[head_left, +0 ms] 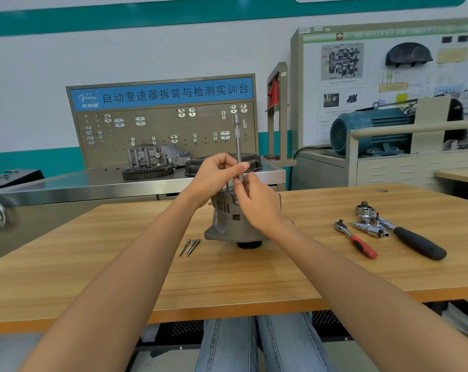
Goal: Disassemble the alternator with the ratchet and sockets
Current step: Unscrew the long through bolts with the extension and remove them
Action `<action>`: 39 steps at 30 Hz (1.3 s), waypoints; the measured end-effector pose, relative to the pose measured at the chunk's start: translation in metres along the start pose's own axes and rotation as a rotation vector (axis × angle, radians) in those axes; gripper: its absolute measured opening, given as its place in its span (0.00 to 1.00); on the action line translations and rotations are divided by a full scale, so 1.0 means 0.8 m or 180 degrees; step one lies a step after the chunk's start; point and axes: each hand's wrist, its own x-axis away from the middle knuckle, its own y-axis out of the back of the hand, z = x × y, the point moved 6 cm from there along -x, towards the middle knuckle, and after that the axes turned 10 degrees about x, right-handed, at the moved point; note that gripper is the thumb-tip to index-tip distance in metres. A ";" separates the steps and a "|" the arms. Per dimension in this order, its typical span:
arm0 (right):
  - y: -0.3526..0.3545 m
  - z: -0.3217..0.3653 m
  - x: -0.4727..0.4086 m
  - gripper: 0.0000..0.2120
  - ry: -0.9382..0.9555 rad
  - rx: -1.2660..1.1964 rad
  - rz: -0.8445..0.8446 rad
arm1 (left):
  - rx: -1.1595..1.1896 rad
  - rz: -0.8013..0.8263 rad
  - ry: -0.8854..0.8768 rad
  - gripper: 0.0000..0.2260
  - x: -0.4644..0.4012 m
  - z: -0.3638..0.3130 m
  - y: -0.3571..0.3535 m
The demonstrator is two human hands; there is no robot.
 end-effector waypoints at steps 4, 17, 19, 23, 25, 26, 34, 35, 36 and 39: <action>0.002 0.005 0.001 0.13 0.0189 0.0150 -0.0056 | 0.0017 -0.0018 -0.0003 0.07 0.001 0.000 -0.002; 0.000 0.003 0.000 0.16 0.0120 0.0221 0.0144 | -0.0030 0.0092 0.0117 0.06 0.000 0.000 0.001; 0.000 0.004 0.000 0.15 0.0130 0.0242 0.0108 | -0.0038 0.0062 0.0112 0.06 0.000 0.000 0.000; 0.001 0.005 0.000 0.14 0.0123 0.0262 0.0094 | -0.0007 0.0005 0.0097 0.08 -0.001 0.002 -0.001; 0.002 0.007 0.000 0.14 0.0205 0.0357 0.0048 | -0.0009 0.0035 0.0108 0.09 -0.001 0.002 -0.002; 0.002 0.007 0.000 0.14 0.0239 0.0373 0.0024 | -0.0014 0.0067 0.0108 0.08 -0.001 0.001 -0.002; 0.001 0.006 -0.002 0.13 0.0193 0.0369 0.0080 | 0.0093 0.0128 0.0167 0.05 0.001 -0.002 0.000; 0.001 0.005 -0.001 0.14 0.0173 0.0365 0.0080 | 0.0065 0.0137 0.0166 0.05 0.001 -0.001 0.000; 0.001 0.005 -0.001 0.14 0.0158 0.0353 0.0081 | 0.0043 0.0138 0.0166 0.04 0.001 -0.001 0.001; 0.001 0.006 -0.001 0.14 0.0159 0.0316 0.0087 | 0.0047 0.0083 0.0154 0.04 -0.001 0.001 0.002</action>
